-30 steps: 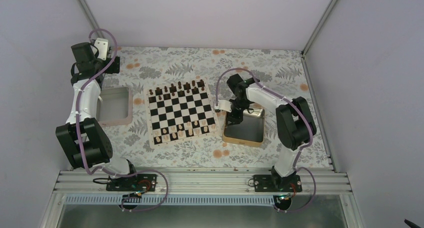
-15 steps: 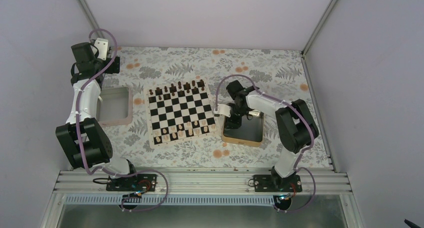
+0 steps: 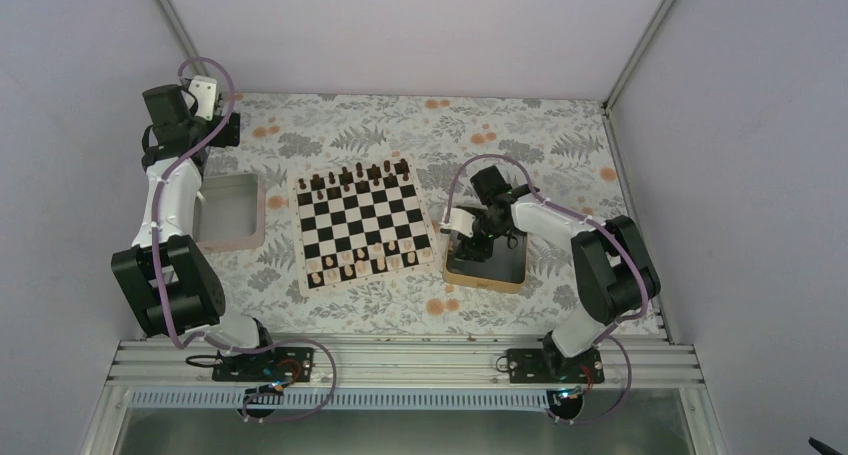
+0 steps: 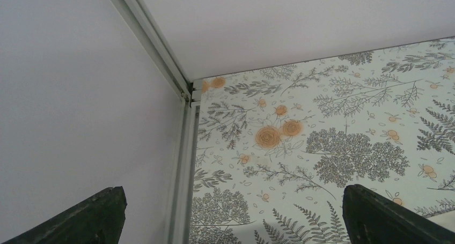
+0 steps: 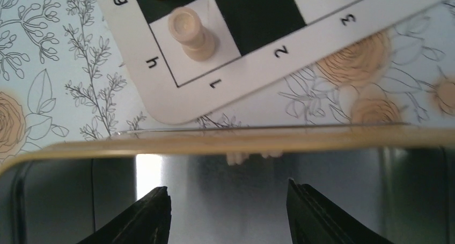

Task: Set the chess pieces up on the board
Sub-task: Pick up the chess piece from the storage box.

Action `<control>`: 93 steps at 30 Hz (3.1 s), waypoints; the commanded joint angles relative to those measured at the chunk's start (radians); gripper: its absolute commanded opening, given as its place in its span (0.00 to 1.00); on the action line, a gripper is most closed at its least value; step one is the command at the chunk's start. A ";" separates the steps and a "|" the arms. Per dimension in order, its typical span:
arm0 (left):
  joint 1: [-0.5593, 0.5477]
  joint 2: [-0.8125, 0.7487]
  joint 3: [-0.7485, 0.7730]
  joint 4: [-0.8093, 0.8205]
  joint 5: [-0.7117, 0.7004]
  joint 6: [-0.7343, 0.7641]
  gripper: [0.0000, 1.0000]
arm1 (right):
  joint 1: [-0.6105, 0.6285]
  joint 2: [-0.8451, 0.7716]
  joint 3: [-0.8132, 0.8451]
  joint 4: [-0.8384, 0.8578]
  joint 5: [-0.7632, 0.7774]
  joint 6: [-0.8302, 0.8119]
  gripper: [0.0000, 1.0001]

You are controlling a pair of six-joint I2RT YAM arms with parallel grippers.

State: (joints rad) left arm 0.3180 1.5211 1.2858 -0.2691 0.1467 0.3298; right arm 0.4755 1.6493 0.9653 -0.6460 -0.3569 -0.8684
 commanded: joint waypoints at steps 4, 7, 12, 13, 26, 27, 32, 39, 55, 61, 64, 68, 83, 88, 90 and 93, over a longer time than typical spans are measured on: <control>-0.006 0.002 0.022 0.002 0.007 0.011 1.00 | -0.081 -0.039 -0.033 0.057 -0.140 -0.050 0.57; -0.010 0.003 0.025 -0.001 0.001 0.012 1.00 | -0.100 -0.033 -0.050 0.071 -0.184 -0.065 0.57; -0.014 0.003 0.027 -0.003 -0.005 0.013 1.00 | -0.103 -0.038 -0.085 0.119 -0.188 -0.064 0.58; -0.016 0.003 0.027 -0.004 -0.007 0.013 1.00 | -0.102 -0.045 -0.092 0.132 -0.191 -0.061 0.59; -0.026 0.009 0.028 -0.002 -0.020 0.017 1.00 | -0.102 -0.049 -0.138 0.236 -0.191 -0.052 0.59; -0.026 0.010 0.028 -0.002 -0.020 0.017 1.00 | -0.101 -0.046 -0.134 0.235 -0.192 -0.053 0.59; -0.027 0.009 0.024 0.002 -0.021 0.017 1.00 | -0.099 -0.024 -0.116 0.226 -0.192 -0.061 0.59; -0.027 0.013 0.026 0.003 -0.021 0.017 1.00 | -0.085 0.002 -0.105 0.232 -0.193 -0.054 0.60; -0.027 0.007 0.018 0.005 -0.025 0.021 1.00 | -0.063 0.070 -0.074 0.245 -0.181 -0.050 0.61; -0.027 0.009 0.018 0.007 -0.021 0.021 1.00 | -0.059 0.085 -0.066 0.243 -0.190 -0.047 0.60; -0.027 0.008 0.017 0.009 -0.020 0.021 1.00 | -0.057 0.099 -0.063 0.236 -0.187 -0.047 0.59; -0.027 0.008 0.015 0.009 -0.019 0.021 1.00 | -0.056 0.119 -0.056 0.224 -0.192 -0.046 0.43; -0.027 0.010 0.019 0.007 -0.019 0.020 1.00 | -0.062 0.048 -0.056 0.167 -0.139 -0.047 0.21; -0.028 0.013 0.020 0.007 -0.015 0.020 1.00 | -0.078 -0.072 -0.069 0.137 -0.047 -0.049 0.21; -0.029 0.014 0.020 0.008 -0.014 0.018 1.00 | -0.083 -0.118 -0.088 0.146 0.000 -0.049 0.21; -0.036 0.018 0.018 0.011 -0.012 0.018 1.00 | -0.089 -0.170 -0.134 0.197 0.079 -0.049 0.22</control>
State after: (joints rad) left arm 0.2920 1.5234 1.2858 -0.2691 0.1310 0.3405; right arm 0.3977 1.5402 0.8845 -0.4835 -0.3943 -0.9154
